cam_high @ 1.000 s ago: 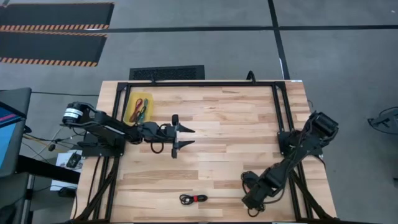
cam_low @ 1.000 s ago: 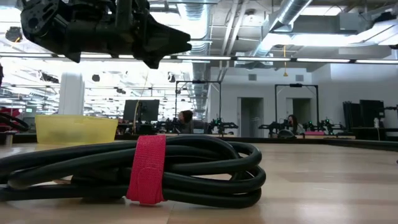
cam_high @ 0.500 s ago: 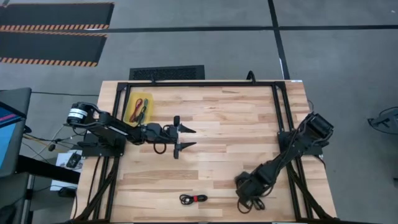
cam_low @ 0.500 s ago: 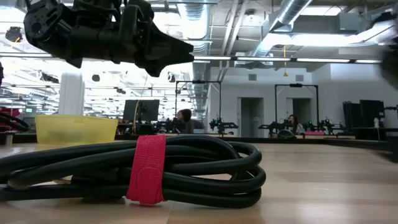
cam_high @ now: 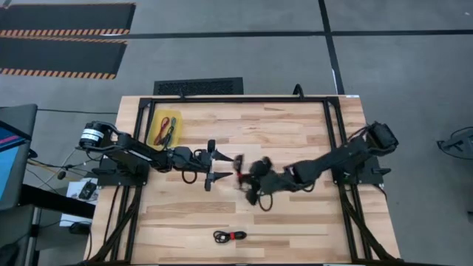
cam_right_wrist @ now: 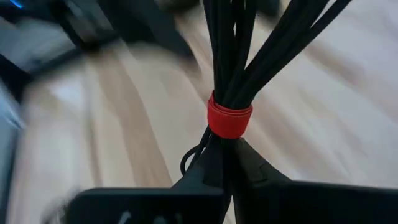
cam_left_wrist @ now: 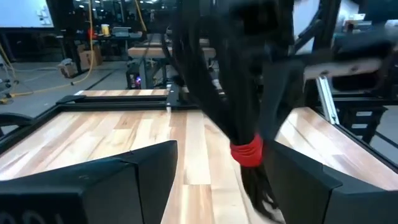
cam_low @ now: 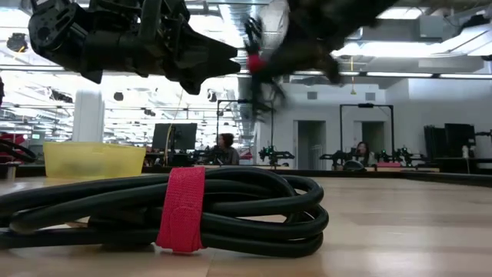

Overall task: Pick and place USB-C Cables
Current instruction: Put the right black and red USB cable into the yellow bin

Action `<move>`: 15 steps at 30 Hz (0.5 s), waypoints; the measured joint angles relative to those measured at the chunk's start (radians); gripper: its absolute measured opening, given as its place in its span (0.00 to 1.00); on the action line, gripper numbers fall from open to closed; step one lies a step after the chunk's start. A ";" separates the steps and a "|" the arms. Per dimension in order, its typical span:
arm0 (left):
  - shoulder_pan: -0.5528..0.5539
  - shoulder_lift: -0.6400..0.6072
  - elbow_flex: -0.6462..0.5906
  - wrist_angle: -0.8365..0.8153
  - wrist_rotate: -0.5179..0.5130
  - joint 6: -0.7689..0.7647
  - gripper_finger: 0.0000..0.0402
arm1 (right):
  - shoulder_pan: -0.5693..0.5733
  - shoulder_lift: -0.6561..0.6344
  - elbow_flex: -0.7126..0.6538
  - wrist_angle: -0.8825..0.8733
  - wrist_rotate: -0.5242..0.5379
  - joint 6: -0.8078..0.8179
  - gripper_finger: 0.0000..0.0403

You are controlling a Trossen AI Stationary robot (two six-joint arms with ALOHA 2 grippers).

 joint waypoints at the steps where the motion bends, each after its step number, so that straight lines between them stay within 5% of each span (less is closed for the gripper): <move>1: -0.005 0.000 0.000 -0.001 0.000 0.000 0.56 | -0.015 0.013 0.001 0.071 -0.005 -0.054 0.03; 10: -0.039 -0.001 0.000 0.005 -0.052 0.015 0.56 | -0.068 0.106 0.000 0.196 -0.019 -0.154 0.04; 15: -0.039 -0.001 0.001 -0.003 -0.129 0.006 0.44 | -0.061 0.117 -0.001 0.214 -0.016 -0.180 0.04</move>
